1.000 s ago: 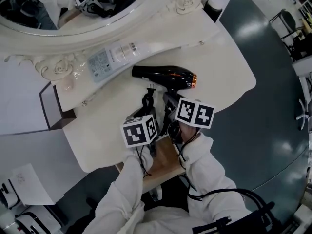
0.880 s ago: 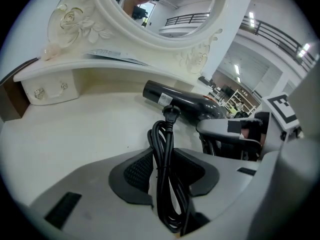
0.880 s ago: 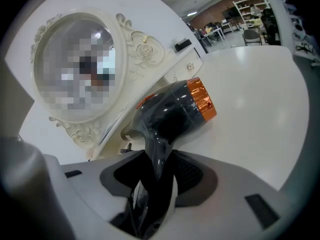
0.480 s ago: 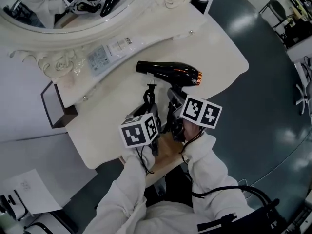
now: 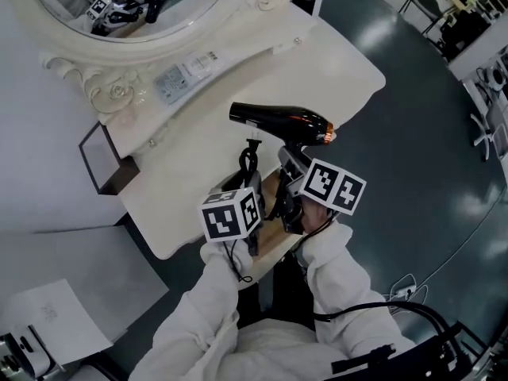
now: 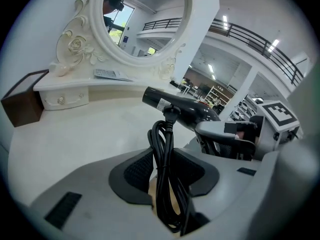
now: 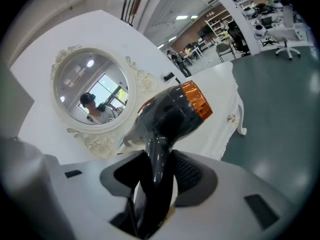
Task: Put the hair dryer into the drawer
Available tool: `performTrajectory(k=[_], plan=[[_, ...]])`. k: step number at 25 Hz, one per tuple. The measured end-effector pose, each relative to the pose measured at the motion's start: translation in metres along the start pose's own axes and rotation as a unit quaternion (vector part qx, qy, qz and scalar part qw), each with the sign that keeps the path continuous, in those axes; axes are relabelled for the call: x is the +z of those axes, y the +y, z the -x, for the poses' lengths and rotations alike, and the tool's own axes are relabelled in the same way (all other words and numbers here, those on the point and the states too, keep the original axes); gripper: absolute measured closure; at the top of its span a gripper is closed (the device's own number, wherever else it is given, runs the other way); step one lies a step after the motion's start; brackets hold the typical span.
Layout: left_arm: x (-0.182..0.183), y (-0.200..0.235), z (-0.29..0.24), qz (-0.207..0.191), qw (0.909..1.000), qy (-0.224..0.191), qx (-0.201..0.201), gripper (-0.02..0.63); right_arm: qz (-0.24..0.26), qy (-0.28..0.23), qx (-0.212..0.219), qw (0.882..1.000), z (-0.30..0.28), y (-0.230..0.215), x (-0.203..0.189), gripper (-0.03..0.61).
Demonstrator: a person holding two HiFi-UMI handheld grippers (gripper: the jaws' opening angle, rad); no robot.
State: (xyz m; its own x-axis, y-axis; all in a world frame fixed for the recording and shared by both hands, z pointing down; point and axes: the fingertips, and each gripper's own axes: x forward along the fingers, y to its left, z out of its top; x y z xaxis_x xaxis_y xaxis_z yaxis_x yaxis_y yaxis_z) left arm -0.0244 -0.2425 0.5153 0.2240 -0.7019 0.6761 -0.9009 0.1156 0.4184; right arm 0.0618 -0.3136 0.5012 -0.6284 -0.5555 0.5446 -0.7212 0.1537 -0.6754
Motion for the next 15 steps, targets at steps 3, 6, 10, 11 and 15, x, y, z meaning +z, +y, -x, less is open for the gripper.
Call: performTrajectory(k=[3, 6, 10, 11, 15], plan=[[-0.009, -0.002, 0.026, -0.023, 0.9997, -0.001, -0.007, 0.487, -0.006, -0.009, 0.001, 1.0, 0.022, 0.008, -0.016, 0.348], [-0.026, -0.006, 0.048, -0.039, 0.9991, 0.008, -0.017, 0.486, -0.01, -0.011, -0.004, 1.0, 0.044, 0.014, -0.036, 0.348], [-0.05, -0.011, 0.065, -0.058, 0.9974, 0.02, -0.037, 0.486, -0.015, -0.023, -0.024, 0.999, 0.071, 0.013, -0.06, 0.348], [-0.057, -0.013, 0.068, -0.062, 0.9968, 0.024, -0.043, 0.486, -0.016, -0.025, -0.031, 0.999, 0.078, 0.011, -0.066, 0.348], [-0.09, -0.019, 0.077, -0.072, 0.994, 0.046, -0.069, 0.486, -0.021, -0.035, -0.066, 0.997, 0.105, 0.0, -0.093, 0.348]])
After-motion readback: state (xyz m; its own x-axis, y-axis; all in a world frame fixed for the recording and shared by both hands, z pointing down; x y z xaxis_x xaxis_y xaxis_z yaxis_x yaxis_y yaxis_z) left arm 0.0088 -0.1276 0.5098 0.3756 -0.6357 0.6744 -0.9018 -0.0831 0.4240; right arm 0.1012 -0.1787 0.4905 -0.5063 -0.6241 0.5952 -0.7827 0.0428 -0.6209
